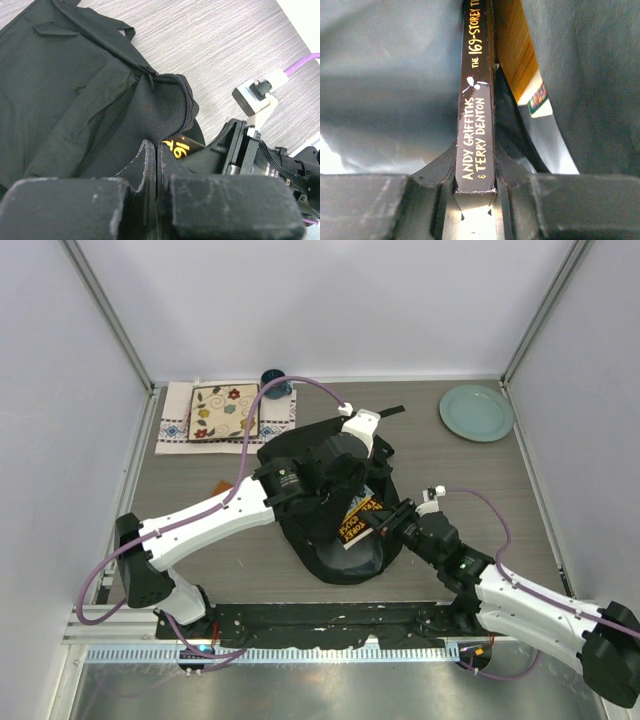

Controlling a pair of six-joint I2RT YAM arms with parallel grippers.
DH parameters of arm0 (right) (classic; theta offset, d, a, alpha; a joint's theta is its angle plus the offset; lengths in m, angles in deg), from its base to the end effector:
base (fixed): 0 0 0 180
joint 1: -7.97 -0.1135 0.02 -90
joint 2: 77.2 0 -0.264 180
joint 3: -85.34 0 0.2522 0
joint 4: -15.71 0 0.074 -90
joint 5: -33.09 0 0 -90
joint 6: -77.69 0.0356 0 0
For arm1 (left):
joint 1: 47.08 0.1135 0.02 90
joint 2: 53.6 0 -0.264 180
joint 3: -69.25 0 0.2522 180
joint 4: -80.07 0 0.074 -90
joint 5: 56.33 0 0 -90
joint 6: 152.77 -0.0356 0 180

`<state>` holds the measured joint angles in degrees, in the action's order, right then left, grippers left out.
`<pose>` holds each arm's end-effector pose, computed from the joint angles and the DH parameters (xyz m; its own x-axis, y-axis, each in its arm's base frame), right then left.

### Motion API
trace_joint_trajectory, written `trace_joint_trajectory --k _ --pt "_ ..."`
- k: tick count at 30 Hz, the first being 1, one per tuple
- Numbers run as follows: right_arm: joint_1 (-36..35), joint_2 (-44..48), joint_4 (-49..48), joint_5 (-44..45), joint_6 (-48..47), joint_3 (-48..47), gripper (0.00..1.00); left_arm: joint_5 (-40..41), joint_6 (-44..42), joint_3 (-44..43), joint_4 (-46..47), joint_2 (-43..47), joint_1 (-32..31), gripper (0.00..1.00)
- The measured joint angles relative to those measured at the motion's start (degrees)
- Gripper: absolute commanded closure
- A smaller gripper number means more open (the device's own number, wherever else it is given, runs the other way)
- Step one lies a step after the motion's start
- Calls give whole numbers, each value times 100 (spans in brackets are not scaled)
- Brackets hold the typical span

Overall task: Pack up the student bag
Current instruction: Place the book in the student bag.

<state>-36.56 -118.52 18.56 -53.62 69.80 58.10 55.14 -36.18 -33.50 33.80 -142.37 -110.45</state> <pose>0.1234 0.1186 0.1946 -0.6832 0.7151 -0.1479 0.1149 0.3053 0.9453 0.1684 -0.3067 0.3811 -0.5244 0.1165 -0.8435 0.5127 0.8341 -0.2035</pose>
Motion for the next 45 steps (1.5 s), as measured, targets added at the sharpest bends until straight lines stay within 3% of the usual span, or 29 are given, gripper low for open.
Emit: trace_joint_trajectory --k 4,7,13,14,17,18,21,29,30,36,40,45 --pt "2 -752 -590 686 87 -79 99 -33 13 44 13 2 0 100" --pt "7 -1665 -793 964 70 -439 93 -76 22 90 24 2 0 100" --pt "50 -3355 -1473 1099 -129 -1281 63 -118 22 114 28 9 0 100" --pt "57 -3519 -1508 1075 -168 -1364 47 -131 20 131 35 17 0 100" --pt "79 -3746 -1419 1003 -348 -1456 27 -138 24 247 52 87 0 100" --pt "79 -3716 -1375 984 -411 -1419 15 -138 26 295 57 118 0 100" --pt "76 -3364 -1163 907 -675 -1150 14 -142 46 448 90 212 0 100" --pt "76 -1152 389 962 -1226 -988 16 -173 149 675 227 334 2 100" --pt "76 -957 501 966 -1261 -964 19 -179 151 675 229 334 2 100" --pt "76 -1054 1084 817 -1425 -868 65 -201 153 675 232 334 9 100" --pt "74 -1530 1169 730 -1508 -826 79 -205 157 675 234 334 9 100" --pt "72 -2592 824 634 -1596 -957 80 -221 173 675 229 334 13 100"
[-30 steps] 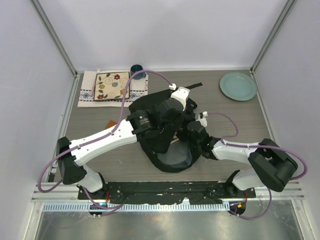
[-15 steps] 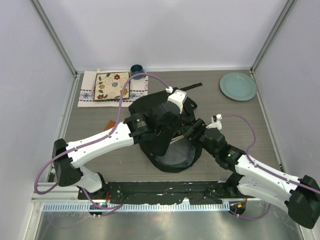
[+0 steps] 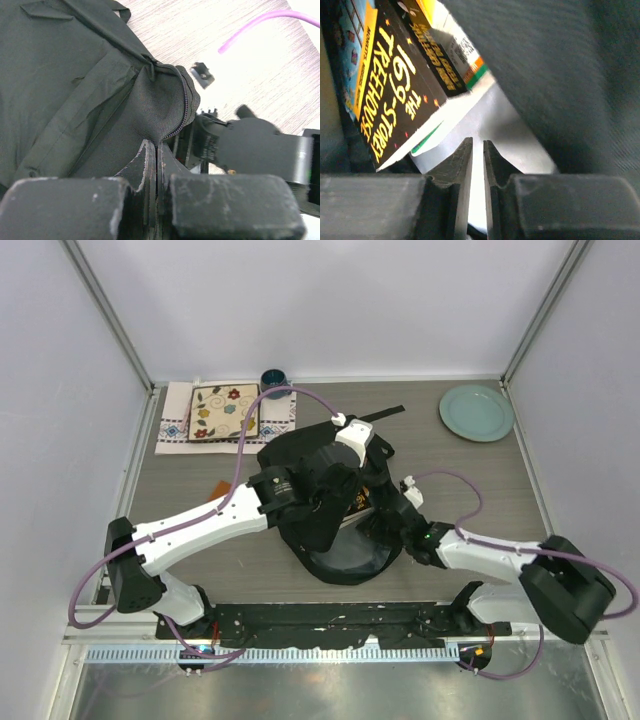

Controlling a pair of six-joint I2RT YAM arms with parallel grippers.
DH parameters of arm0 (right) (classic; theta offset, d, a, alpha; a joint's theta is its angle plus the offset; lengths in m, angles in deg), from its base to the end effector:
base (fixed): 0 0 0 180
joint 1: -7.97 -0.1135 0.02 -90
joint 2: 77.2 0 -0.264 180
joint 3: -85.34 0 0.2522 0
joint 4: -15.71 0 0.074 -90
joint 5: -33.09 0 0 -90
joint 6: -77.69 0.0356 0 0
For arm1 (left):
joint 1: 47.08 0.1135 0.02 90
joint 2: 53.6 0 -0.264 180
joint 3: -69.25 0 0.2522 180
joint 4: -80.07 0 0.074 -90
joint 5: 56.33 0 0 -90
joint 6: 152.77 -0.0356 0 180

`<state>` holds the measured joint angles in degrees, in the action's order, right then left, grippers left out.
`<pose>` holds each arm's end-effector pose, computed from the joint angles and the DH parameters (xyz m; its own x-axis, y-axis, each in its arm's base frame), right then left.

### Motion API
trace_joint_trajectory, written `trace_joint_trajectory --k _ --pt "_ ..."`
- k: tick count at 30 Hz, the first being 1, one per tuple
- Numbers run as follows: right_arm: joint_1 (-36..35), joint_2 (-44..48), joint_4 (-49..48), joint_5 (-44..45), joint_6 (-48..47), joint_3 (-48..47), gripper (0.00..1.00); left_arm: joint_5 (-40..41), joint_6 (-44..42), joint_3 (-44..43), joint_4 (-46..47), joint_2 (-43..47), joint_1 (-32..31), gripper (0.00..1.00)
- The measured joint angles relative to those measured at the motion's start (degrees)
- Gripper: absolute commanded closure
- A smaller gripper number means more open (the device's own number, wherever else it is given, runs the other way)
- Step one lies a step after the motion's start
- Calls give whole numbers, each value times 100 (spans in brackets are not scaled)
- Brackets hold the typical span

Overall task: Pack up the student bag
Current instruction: Place the book in the student bag.

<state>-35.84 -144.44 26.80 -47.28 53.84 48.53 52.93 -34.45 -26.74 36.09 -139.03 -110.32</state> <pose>0.1607 0.1459 0.1569 -0.7350 0.5445 -0.4042 0.1981 0.7424 0.6400 0.1621 -0.2954 0.3636 -0.5594 0.1147 -0.8209 0.5153 0.8239 -0.2360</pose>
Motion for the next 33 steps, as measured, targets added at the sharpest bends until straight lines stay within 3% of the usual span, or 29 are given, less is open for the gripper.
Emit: trace_joint_trajectory --k 5,7,10,15,20,24,29,33 --pt "0 -1178 -282 -50 -254 -800 69 -44 11 0 -4 -4 0 100" --pt "0 -1506 -433 -85 -400 -1117 51 -39 17 0 -9 -4 2 100" --pt "0 -1495 -675 -96 -562 -1209 47 24 31 7 13 -4 39 100" --pt "0 -160 -492 83 -745 -728 46 22 136 162 42 -17 46 100" --pt "-24 2186 728 442 -756 -164 48 31 177 219 105 -20 48 100" --pt "-33 3292 1982 863 -706 -188 49 31 225 267 149 -20 48 100" --pt "-33 3558 3003 1073 -708 -216 48 20 278 326 214 -20 48 100" --pt "-33 2986 3178 1078 -772 -219 49 -4 284 389 278 -20 48 100"
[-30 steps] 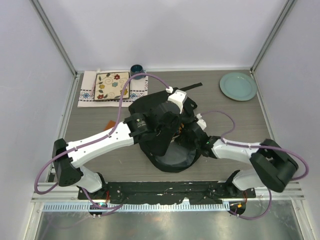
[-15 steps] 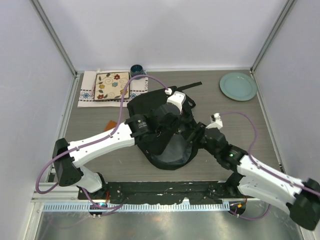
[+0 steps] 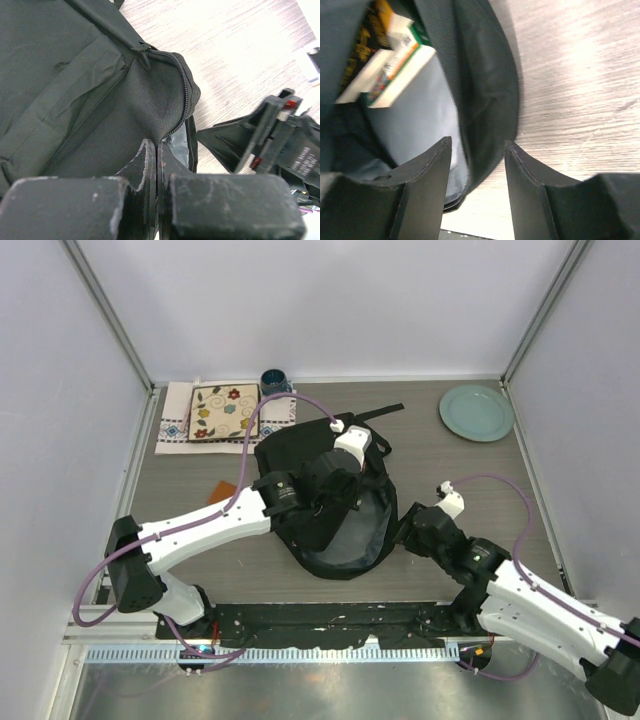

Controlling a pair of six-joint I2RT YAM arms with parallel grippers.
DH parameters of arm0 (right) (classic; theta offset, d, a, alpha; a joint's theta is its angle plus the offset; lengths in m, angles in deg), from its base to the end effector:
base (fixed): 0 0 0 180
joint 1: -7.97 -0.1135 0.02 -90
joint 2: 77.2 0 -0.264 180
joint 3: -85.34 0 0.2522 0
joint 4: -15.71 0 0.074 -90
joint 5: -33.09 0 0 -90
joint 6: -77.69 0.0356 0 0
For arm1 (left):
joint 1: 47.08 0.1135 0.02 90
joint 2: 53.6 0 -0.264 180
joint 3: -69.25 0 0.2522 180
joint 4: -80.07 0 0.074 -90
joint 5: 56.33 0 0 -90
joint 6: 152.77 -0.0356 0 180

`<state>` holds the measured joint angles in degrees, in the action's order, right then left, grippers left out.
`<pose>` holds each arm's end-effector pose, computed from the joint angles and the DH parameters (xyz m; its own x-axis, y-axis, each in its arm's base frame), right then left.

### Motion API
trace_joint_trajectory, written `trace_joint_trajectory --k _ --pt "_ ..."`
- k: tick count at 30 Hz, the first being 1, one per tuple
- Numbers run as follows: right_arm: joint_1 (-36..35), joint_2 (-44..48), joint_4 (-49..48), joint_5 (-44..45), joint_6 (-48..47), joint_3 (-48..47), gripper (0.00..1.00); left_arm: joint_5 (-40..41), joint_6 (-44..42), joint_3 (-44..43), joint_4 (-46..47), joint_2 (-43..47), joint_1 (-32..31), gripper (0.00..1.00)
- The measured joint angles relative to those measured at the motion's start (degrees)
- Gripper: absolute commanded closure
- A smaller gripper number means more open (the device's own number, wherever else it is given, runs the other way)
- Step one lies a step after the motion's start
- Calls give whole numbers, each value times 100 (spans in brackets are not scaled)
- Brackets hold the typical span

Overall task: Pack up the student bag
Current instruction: Place the book in the student bag.

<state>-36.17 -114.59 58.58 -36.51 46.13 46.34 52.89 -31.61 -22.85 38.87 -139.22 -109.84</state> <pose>0.1113 0.0907 0.2101 -0.6437 0.4883 -0.5893 0.1601 0.8389 0.5202 0.1655 -0.2959 0.3439 -0.5934 0.0852 -0.8004 0.4775 0.8377 -0.2649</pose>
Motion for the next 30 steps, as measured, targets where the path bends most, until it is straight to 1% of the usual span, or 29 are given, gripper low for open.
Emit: trace_joint_trajectory --k 2,5,6,9,10,14,15,18,20,21,22,28,30 --pt "-2 -306 -52 -39 -48 0 49 -35 4 28 28 0 0 100" --pt "-2 -708 -234 -114 -131 0 53 -76 15 57 61 0 0 100" --pt "-2 -793 -313 -127 -142 0 60 -87 17 63 68 0 0 100" --pt "-2 -1014 -535 -190 -179 0 67 -127 20 83 85 -2 0 100" --pt "-2 -1071 -610 -238 -179 0 67 -131 20 92 94 -4 0 100" --pt "-2 -1078 -855 -378 -173 17 71 -168 22 98 116 -50 0 100" --pt "-2 -1045 -927 -407 -162 44 75 -186 24 101 131 -76 0 100" --pt "-2 -979 -986 -435 -153 109 83 -236 37 105 157 -160 0 100" --pt "-2 -970 -992 -450 -155 136 84 -262 39 114 184 -203 0 100" --pt "-2 -970 -992 -459 -155 146 95 -275 39 118 192 -210 0 100" --pt "-2 -970 -992 -463 -153 155 99 -280 39 125 199 -219 0 100" --pt "-2 -1001 -957 -459 -210 131 100 -284 37 138 214 -229 0 100" --pt "-2 -1056 -708 -400 -260 -4 100 -297 39 151 227 -229 0 100"
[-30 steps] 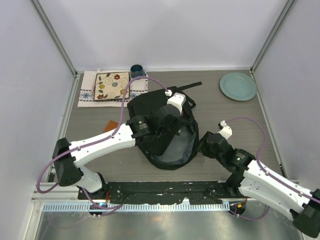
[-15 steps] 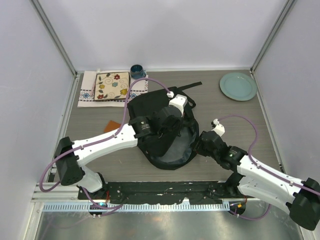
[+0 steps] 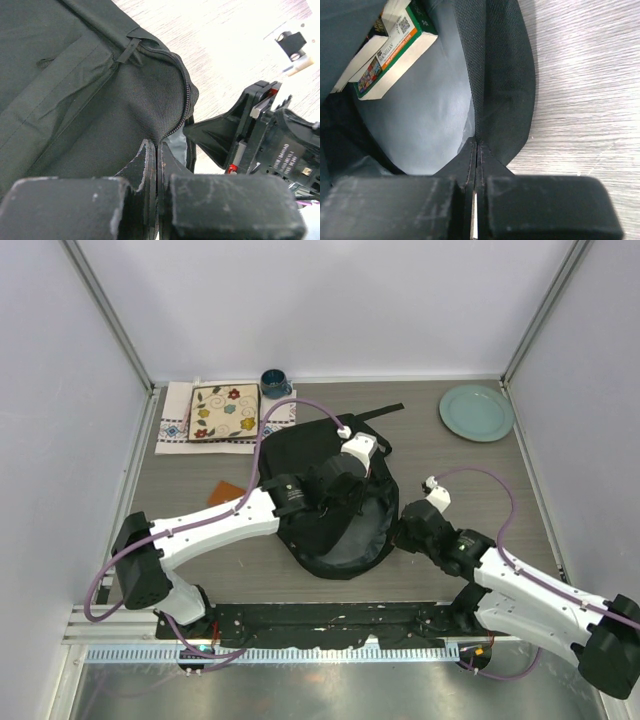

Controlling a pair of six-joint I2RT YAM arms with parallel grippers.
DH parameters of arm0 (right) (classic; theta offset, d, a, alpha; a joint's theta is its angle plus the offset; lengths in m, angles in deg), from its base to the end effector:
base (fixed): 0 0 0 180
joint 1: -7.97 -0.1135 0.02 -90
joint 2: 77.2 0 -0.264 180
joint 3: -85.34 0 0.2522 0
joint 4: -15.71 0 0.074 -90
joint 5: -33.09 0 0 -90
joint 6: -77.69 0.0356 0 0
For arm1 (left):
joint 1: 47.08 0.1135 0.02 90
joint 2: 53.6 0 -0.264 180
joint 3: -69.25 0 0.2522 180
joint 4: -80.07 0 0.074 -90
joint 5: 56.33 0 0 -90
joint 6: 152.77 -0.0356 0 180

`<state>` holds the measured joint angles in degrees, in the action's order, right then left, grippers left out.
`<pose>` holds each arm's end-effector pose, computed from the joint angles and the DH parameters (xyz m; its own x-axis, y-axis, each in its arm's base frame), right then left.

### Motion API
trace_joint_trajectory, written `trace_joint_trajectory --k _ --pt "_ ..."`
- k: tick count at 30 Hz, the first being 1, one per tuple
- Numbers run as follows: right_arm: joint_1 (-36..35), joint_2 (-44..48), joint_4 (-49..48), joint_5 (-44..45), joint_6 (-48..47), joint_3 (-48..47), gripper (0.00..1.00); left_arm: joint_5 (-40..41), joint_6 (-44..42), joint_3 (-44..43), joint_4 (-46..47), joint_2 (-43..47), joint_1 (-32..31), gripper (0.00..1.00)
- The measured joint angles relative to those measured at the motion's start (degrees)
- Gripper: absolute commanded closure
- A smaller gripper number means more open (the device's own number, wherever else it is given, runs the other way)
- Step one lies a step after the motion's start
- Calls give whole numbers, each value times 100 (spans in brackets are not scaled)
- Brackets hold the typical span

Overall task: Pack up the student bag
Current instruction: Place the book in the student bag.

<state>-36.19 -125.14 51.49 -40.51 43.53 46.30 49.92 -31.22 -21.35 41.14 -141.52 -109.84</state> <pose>0.1284 0.1107 0.1944 -0.7171 0.4101 -0.5635 0.1230 0.8703 0.4769 0.1689 -0.3063 0.3252 -0.6232 0.1131 -0.7738 0.4978 0.8205 -0.2810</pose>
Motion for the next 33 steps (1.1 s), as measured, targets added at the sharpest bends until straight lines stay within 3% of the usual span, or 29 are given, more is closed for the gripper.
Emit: trace_joint_trajectory --k 12,14,15,16,19,20,21,25,33 --pt "-9 -11 1762 323 24 -1259 100 -544 111 439 376 -446 -35 98" --pt "-9 -11 1897 341 42 -1353 100 -651 105 490 385 -518 -76 76" --pt "-9 -11 1926 341 46 -1370 100 -723 85 507 385 -531 -94 55" --pt "-9 -9 1937 339 46 -1373 98 -817 70 516 380 -538 -105 49" --pt "-9 7 1980 337 39 -1373 79 -1056 74 535 382 -535 -127 20" --pt "-9 31 2004 352 39 -1373 61 -1132 87 564 385 -520 -129 15" --pt "-9 76 2050 391 33 -1373 56 -1178 116 619 393 -487 -131 8" --pt "-9 520 2387 638 -2 -1458 44 -1237 199 883 310 -39 -136 0" --pt "-9 1344 2592 772 26 -1624 44 -671 435 1200 278 1561 -136 0"
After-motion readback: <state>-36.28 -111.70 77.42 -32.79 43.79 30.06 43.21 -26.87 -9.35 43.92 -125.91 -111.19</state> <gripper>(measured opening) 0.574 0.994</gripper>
